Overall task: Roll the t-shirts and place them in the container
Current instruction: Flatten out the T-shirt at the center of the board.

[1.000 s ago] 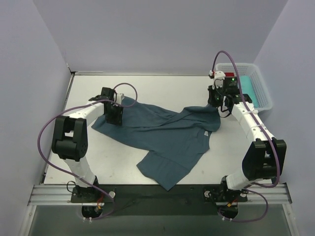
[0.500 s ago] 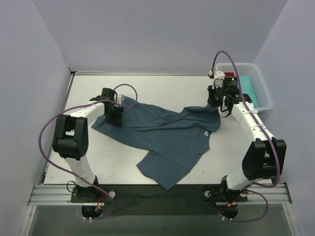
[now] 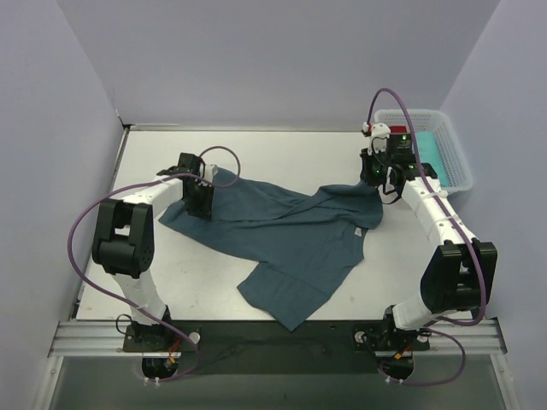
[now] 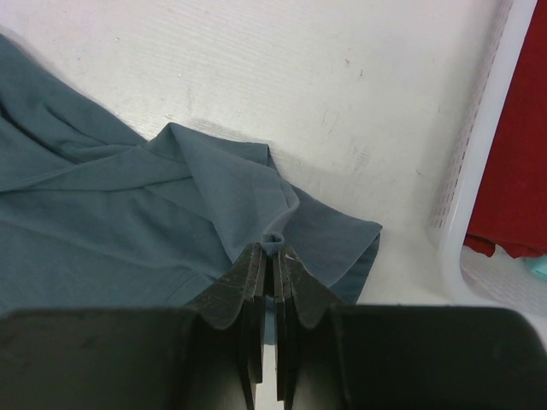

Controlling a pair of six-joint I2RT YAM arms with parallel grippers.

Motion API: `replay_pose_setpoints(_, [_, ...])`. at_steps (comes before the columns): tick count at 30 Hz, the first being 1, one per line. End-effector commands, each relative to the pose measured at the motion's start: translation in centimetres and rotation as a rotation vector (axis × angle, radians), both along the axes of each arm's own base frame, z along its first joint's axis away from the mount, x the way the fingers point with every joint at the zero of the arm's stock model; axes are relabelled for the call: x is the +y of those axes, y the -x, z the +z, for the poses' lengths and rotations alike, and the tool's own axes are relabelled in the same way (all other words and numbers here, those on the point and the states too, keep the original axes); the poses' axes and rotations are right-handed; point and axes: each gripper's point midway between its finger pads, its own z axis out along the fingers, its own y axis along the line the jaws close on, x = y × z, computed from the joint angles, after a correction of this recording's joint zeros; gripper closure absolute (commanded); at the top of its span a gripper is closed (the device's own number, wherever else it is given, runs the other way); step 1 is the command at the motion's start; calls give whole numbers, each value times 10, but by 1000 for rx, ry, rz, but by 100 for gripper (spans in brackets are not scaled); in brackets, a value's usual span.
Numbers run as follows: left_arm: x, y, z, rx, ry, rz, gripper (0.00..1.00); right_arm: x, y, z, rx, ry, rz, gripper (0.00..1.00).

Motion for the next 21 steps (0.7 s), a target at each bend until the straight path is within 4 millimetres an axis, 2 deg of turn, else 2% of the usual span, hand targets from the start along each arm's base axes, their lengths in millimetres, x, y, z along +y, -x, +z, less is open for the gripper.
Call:
replay_pose_setpoints(1, [-8,-9,8,-24,25,-13,78,6,-4,8,-24,-14,18,100])
replay_pose_setpoints(6, [-6,-9,10,-31,19,-13,90,7,-4,7,-23,-16,18,100])
replay_pose_setpoints(8, [-4,-10,11,-35,9,-14,100,6,-5,8,-25,-16,15,100])
replay_pose_setpoints(11, [-2,-14,23,-62,-7,-31,100,6,-10,15,-42,-20,3,100])
replay_pose_setpoints(13, [4,-21,40,-104,-16,-65,100,4,-14,25,-66,-20,-8,100])
replay_pose_setpoints(14, [10,-30,54,-146,-36,-58,100,1,-18,34,-85,-23,-26,100])
replay_pose_setpoints(16, [27,-44,86,-242,-48,-55,100,-8,-32,67,-161,-25,-69,100])
replay_pose_setpoints(17, [29,-53,106,-299,-34,-59,100,-12,-37,79,-186,-34,-94,100])
replay_pose_setpoints(18, [34,-58,132,-369,-32,-65,100,-23,-47,110,-255,-43,-131,100])
replay_pose_setpoints(19, [46,-63,146,-410,-31,-43,100,-30,-52,125,-287,-47,-155,100])
replay_pose_setpoints(20, [48,-68,164,-465,-22,-42,100,-36,-57,137,-312,-54,-175,100])
replay_pose_setpoints(21, [54,-71,194,-547,-28,-39,100,-41,-61,153,-344,-72,-193,100])
